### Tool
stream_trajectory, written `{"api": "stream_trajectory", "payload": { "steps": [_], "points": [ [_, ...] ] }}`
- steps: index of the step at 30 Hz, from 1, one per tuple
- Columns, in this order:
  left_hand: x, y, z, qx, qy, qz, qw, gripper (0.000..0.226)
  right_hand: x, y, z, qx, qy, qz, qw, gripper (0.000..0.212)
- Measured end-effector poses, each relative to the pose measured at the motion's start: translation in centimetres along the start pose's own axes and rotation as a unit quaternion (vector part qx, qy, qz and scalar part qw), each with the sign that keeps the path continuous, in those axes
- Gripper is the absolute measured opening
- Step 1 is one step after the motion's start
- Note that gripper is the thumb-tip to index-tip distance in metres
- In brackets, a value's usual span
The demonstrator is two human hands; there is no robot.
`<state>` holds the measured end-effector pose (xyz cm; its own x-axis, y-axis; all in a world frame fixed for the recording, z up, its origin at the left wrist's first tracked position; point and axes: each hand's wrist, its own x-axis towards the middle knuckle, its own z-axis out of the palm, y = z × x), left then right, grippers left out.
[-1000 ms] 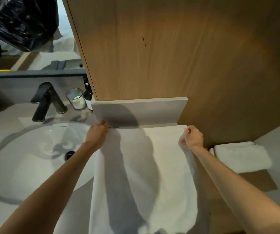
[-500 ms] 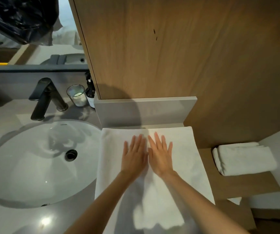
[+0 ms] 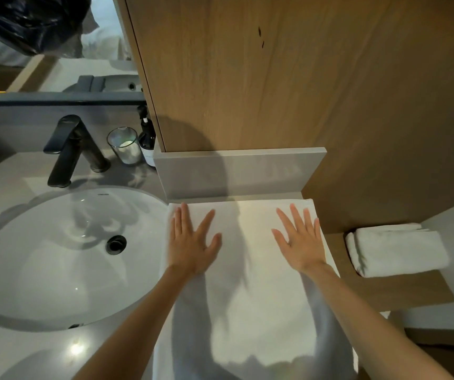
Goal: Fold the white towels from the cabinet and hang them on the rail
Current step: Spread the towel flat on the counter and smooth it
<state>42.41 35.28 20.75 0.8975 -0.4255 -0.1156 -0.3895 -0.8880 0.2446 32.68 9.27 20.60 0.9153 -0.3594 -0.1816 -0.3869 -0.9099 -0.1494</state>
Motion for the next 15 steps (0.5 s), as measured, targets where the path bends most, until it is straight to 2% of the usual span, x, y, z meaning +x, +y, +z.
{"api": "stream_trajectory", "payload": {
  "steps": [2,5,7,9,10,13,15],
  "points": [
    [-0.1,0.1,-0.4,0.009,-0.009,-0.001,1.000,0.067,-0.1,-1.0,-0.9,0.009,-0.033,0.016,0.999,0.057],
    [-1.6,1.6,-0.2,0.010,0.082,0.037,0.996,0.060,-1.8,-4.4,-1.4,0.036,-0.008,-0.005,0.999,0.055],
    [-3.6,3.3,1.2,-0.024,0.082,0.059,0.995,0.051,-3.9,-7.4,-0.4,0.055,-0.002,-0.040,0.998,0.065],
    [-5.4,4.6,2.8,-0.036,0.076,0.062,0.995,0.052,-5.8,-9.3,1.3,0.042,-0.025,-0.032,0.998,0.079],
    [-6.2,4.8,3.4,-0.036,0.074,0.056,0.995,0.052,-6.4,-9.6,1.9,0.033,-0.029,-0.020,0.999,0.080],
    [-7.2,3.9,3.9,-0.021,0.058,0.037,0.997,0.053,-7.2,-8.4,2.6,-0.007,-0.024,-0.016,1.000,0.063],
    [-7.2,3.6,3.6,-0.025,0.054,0.038,0.998,0.053,-7.3,-6.3,2.5,-0.028,-0.010,-0.041,0.999,0.060]
  ]
}}
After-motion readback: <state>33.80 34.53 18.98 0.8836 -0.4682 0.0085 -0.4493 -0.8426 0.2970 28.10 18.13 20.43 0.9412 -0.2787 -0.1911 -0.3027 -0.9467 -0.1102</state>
